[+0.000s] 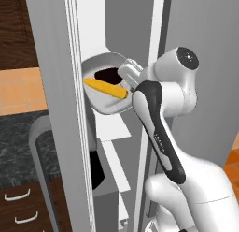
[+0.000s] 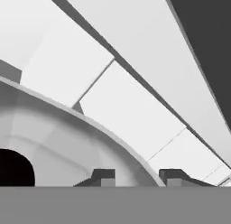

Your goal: Take the meat container that has the fish and place it on the second highest rack of the freezer. Then take the vegetable container that has the avocado and corn and place it on the highest rack of the freezer.

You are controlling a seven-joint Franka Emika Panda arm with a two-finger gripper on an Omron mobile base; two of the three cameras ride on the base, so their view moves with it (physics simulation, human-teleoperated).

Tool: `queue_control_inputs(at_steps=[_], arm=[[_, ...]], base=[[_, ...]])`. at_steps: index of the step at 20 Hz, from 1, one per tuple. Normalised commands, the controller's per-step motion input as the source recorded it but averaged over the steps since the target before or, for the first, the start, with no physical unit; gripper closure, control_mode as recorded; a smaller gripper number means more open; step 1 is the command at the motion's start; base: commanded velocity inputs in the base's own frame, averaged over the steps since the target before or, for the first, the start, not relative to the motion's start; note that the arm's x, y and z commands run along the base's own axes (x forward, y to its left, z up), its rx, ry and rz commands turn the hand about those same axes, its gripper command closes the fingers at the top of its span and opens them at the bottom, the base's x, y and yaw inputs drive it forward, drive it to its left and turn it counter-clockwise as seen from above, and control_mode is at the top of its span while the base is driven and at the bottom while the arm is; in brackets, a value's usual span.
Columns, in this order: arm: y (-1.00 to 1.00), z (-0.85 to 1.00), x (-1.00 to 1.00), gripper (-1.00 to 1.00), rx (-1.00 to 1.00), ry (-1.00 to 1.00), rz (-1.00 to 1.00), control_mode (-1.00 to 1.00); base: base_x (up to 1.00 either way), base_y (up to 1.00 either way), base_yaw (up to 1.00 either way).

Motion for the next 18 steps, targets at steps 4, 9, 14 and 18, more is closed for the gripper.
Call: queue_control_inputs(at_steps=[4,9,14,18], arm=[[0.00,0.22,-0.16,1.00,0.08,0.00,-0.14,-1.00],[0.03,0.21,-0.29,1.00,0.11,0.00,-0.21,-1.00],[0.18,0.15,0.51,1.00,0.07,0.00,-0.13,-1.00],[0.37,0.01,0.91,1.00,0.02,0.00,-0.05,-1.00]], base=[[0.00,0.00,0.00],[0.00,0.00,0.00],[0.00,0.00,0.00],[0.00,0.00,0.00]])
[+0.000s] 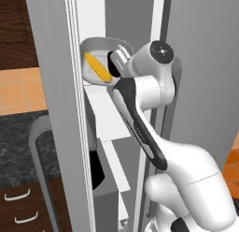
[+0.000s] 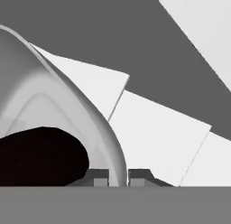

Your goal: Take the meat container that has the fish and place it on the second highest rack of the freezer. Then take the vegetable container that has the avocado and corn and place it on the highest rack of the freezer.

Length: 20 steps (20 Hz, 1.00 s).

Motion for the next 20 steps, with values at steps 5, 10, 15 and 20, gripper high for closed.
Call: queue_control_inputs(at_steps=[5,10,15,20], arm=[[0.36,0.00,1.00,1.00,0.00,0.00,-0.03,-1.00],[0.20,-0.04,0.92,1.00,0.00,0.00,-0.01,-1.00],[0.07,-0.27,0.56,1.00,0.00,0.00,0.00,-1.00],[0.07,-0.36,0.45,-1.00,0.00,0.00,0.00,-1.00]], base=[[0.00,0.00,0.00],[0.00,0.00,0.00],[0.00,0.00,0.00],[0.00,0.00,0.00]])
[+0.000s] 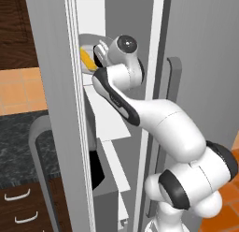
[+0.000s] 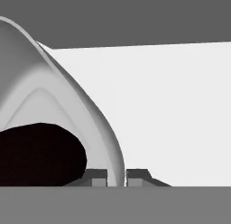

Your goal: Take the meat container that has the fish and place it on the second highest rack of the freezer. Then take the vegetable container that has the avocado and corn and place it on the highest rack of the freezer.

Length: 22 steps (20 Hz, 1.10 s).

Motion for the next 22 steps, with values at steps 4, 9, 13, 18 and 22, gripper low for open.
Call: queue_control_inputs(at_steps=[4,9,13,18,22], arm=[[0.04,-0.06,0.05,-1.00,0.00,0.00,0.00,-1.00],[0.00,0.25,-0.19,-1.00,0.00,-0.16,0.00,-1.00],[0.00,0.57,-0.80,-1.00,0.00,-0.36,0.00,-1.00],[-0.03,0.54,-1.00,-1.00,0.04,-0.14,0.00,-1.00],[-0.11,0.38,-1.00,-1.00,0.09,0.00,0.00,-1.00]], base=[[0.00,0.00,0.00],[0.00,0.00,0.00],[0.00,0.00,0.00],[0.00,0.00,0.00],[0.00,0.00,0.00]])
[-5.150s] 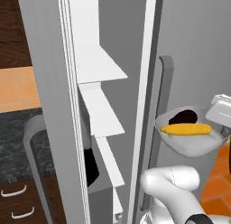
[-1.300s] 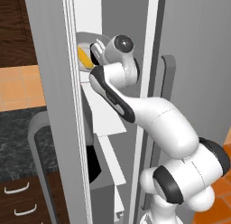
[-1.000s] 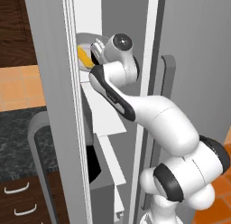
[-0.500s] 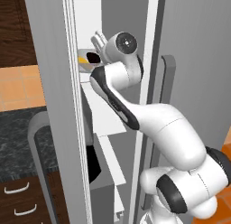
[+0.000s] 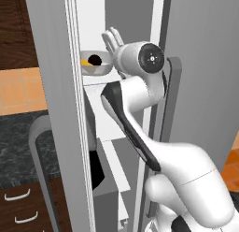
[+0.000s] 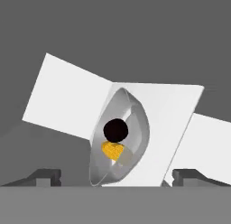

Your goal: Take the meat container that has the fish and place it on the second highest rack of the freezer. Then take the vegetable container that has the avocado and corn and place it on the highest rack of the freezer.

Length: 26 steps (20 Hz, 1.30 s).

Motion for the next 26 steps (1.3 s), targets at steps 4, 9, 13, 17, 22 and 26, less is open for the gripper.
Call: queue_control_inputs(at_steps=[4,9,13,17,22,26], arm=[[-0.21,0.15,-1.00,-1.00,0.08,0.09,0.00,-1.00],[-0.32,0.00,-1.00,-1.00,0.09,0.19,0.00,-1.00],[-0.32,-0.01,-1.00,-1.00,0.08,0.27,0.00,-1.00],[-0.31,-0.27,-0.85,-1.00,0.01,0.31,0.01,-1.00],[-0.30,-0.63,-0.48,-1.00,0.00,0.34,0.09,-1.00],[-0.23,-0.64,-0.34,-1.00,-0.10,0.23,0.16,-1.00]], base=[[0.00,0.00,0.00],[0.00,0.00,0.00],[0.00,0.00,0.00],[0.00,0.00,0.00],[0.00,0.00,0.00],[0.00,0.00,0.00]])
